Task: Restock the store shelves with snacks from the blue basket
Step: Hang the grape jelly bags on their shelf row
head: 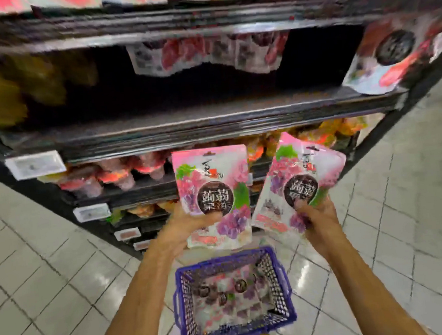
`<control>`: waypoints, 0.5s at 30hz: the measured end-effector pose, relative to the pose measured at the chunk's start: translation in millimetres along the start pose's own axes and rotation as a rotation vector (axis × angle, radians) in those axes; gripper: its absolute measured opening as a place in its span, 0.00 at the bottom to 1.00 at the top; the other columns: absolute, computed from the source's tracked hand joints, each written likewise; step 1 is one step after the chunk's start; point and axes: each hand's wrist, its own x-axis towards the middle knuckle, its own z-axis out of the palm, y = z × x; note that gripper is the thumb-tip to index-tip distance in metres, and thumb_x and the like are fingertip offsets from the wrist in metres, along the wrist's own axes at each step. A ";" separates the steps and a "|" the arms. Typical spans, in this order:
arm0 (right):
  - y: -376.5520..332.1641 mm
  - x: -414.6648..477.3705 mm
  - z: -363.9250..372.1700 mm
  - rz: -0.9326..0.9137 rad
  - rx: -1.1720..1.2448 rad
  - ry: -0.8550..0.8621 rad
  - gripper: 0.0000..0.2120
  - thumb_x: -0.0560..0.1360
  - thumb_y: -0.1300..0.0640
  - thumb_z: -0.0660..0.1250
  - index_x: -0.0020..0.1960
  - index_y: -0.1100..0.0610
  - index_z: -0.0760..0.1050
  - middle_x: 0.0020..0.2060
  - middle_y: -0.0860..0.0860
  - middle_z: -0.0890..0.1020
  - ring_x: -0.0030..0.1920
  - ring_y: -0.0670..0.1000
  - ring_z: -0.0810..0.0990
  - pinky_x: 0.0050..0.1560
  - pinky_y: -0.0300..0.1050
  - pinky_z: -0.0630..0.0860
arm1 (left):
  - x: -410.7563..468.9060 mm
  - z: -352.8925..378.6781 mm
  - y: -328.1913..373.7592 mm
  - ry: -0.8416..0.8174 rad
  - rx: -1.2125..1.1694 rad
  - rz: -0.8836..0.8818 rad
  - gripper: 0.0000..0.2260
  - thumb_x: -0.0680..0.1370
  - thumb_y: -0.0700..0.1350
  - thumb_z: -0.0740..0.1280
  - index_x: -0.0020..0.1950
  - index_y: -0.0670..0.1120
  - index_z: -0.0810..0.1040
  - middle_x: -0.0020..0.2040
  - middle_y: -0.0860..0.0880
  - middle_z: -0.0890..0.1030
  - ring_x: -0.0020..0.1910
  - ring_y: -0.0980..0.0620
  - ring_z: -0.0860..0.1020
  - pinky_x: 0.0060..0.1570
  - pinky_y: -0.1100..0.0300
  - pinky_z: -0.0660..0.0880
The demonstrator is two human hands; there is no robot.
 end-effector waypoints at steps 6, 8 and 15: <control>-140.7 -27.7 24.7 -0.320 0.136 -0.016 0.23 0.64 0.70 0.72 0.58 0.60 0.74 0.39 0.50 0.85 0.36 0.48 0.83 0.37 0.44 0.82 | -39.4 19.5 121.1 -0.074 0.118 0.374 0.26 0.54 0.48 0.82 0.51 0.55 0.83 0.46 0.50 0.87 0.44 0.54 0.85 0.39 0.58 0.82; -176.3 -37.9 28.0 -0.422 0.115 0.001 0.18 0.63 0.69 0.74 0.51 0.56 0.79 0.37 0.50 0.85 0.33 0.48 0.83 0.34 0.43 0.81 | -50.4 29.2 155.9 -0.090 0.151 0.484 0.23 0.55 0.50 0.82 0.49 0.57 0.84 0.44 0.51 0.87 0.41 0.57 0.85 0.37 0.64 0.79; -276.5 -52.3 9.4 -0.644 0.164 0.125 0.21 0.61 0.60 0.77 0.54 0.58 0.79 0.45 0.53 0.87 0.45 0.53 0.86 0.41 0.43 0.82 | -71.9 79.0 254.4 -0.049 0.118 0.721 0.19 0.56 0.51 0.81 0.45 0.58 0.85 0.40 0.51 0.87 0.37 0.54 0.85 0.32 0.63 0.79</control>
